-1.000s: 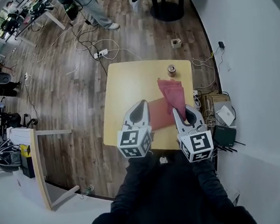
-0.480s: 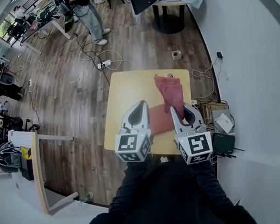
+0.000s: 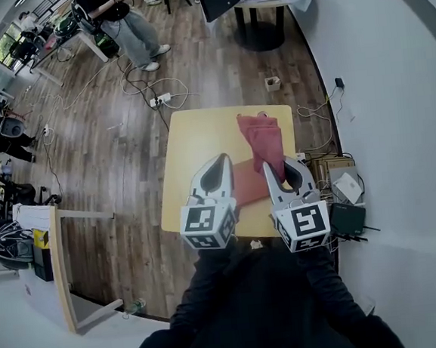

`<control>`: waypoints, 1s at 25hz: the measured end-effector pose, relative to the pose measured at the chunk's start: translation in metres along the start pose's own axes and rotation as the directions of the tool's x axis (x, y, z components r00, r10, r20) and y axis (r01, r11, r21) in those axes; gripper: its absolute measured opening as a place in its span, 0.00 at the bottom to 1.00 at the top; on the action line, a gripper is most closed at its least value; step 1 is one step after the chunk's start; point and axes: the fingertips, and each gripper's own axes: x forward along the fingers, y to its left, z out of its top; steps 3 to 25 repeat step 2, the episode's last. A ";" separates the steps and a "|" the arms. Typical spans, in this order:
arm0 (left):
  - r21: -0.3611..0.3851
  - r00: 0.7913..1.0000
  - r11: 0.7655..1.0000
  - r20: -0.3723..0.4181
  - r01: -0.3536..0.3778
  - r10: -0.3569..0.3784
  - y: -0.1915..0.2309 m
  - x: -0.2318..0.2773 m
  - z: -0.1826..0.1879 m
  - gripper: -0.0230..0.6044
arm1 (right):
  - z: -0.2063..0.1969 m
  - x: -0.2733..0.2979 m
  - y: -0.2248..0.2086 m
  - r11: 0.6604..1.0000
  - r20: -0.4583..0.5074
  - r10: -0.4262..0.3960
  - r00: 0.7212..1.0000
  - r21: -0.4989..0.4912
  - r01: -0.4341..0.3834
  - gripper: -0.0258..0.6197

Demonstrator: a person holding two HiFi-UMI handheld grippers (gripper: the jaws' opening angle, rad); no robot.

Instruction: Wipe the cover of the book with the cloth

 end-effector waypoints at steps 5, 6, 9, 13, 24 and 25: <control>0.002 1.000 1.000 0.003 0.003 -0.003 -0.002 0.002 0.002 0.09 | 0.001 0.001 -0.001 1.000 -0.002 0.004 1.000 -0.004 -0.004 0.15; 0.002 1.000 1.000 0.003 0.003 -0.003 -0.002 0.002 0.002 0.09 | 0.001 0.001 -0.001 1.000 -0.002 0.004 1.000 -0.004 -0.004 0.15; 0.002 1.000 1.000 0.003 0.003 -0.003 -0.002 0.002 0.002 0.09 | 0.001 0.001 -0.001 1.000 -0.002 0.004 1.000 -0.004 -0.004 0.15; 0.002 1.000 1.000 0.003 0.003 -0.003 -0.002 0.002 0.002 0.09 | 0.001 0.001 -0.001 1.000 -0.002 0.004 1.000 -0.004 -0.004 0.15; 0.002 1.000 1.000 0.003 0.003 -0.003 -0.002 0.002 0.002 0.09 | 0.001 0.001 -0.001 1.000 -0.002 0.004 1.000 -0.004 -0.004 0.15; 0.002 1.000 1.000 0.003 0.003 -0.003 -0.002 0.002 0.002 0.09 | 0.001 0.001 -0.001 1.000 -0.002 0.004 1.000 -0.004 -0.004 0.15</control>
